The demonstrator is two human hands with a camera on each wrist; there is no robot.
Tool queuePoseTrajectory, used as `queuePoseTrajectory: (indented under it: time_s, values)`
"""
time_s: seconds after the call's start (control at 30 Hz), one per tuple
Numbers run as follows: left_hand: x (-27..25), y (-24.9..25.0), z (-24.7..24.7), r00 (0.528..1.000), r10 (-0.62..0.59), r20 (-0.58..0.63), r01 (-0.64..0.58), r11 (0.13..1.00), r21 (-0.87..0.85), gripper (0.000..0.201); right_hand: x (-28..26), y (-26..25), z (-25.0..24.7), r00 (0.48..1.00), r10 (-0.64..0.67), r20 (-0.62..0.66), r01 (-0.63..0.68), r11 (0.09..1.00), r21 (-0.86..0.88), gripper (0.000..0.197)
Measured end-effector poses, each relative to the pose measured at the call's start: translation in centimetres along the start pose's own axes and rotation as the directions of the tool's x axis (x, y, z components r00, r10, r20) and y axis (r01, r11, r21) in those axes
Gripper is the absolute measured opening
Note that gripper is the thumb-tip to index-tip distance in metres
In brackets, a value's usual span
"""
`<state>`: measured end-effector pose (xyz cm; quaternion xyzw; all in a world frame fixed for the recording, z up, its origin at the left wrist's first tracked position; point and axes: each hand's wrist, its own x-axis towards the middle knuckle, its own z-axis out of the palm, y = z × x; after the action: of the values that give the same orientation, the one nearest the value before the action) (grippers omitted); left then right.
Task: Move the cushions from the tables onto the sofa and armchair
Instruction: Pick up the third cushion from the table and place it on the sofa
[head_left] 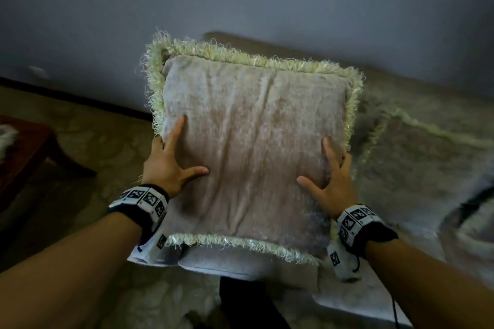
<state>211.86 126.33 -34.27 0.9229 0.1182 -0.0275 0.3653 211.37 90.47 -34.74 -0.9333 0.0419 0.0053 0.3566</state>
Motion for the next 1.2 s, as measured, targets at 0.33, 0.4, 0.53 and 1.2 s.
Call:
queuePoseTrajectory:
  time_s: [0.33, 0.4, 0.53, 1.2]
  values:
    - [12.9, 2.1, 13.4, 0.992, -0.065, 0.111, 0.057, 0.996, 0.075, 0.136, 10.4, 11.6, 3.6, 0.976, 0.214, 0.035, -0.216, 0.973, 0.087, 0.117]
    - [14.9, 1.6, 15.7, 0.991, -0.083, 0.109, 0.073, 0.993, 0.093, 0.139, 12.6, 13.2, 5.1, 0.968, 0.245, 0.056, -0.249, 0.965, 0.088, 0.118]
    - [18.2, 0.0, 19.5, 0.989, -0.098, 0.110, 0.084, 0.989, 0.120, 0.140, 16.0, 15.8, 7.8, 0.959, 0.274, 0.069, -0.279, 0.958, 0.072, 0.120]
    - [22.3, -1.0, 25.3, 0.950, -0.188, 0.248, 0.118, 0.955, 0.270, 0.119, 21.0, 18.4, 13.1, 0.939, 0.338, 0.065, -0.307, 0.908, -0.284, 0.076]
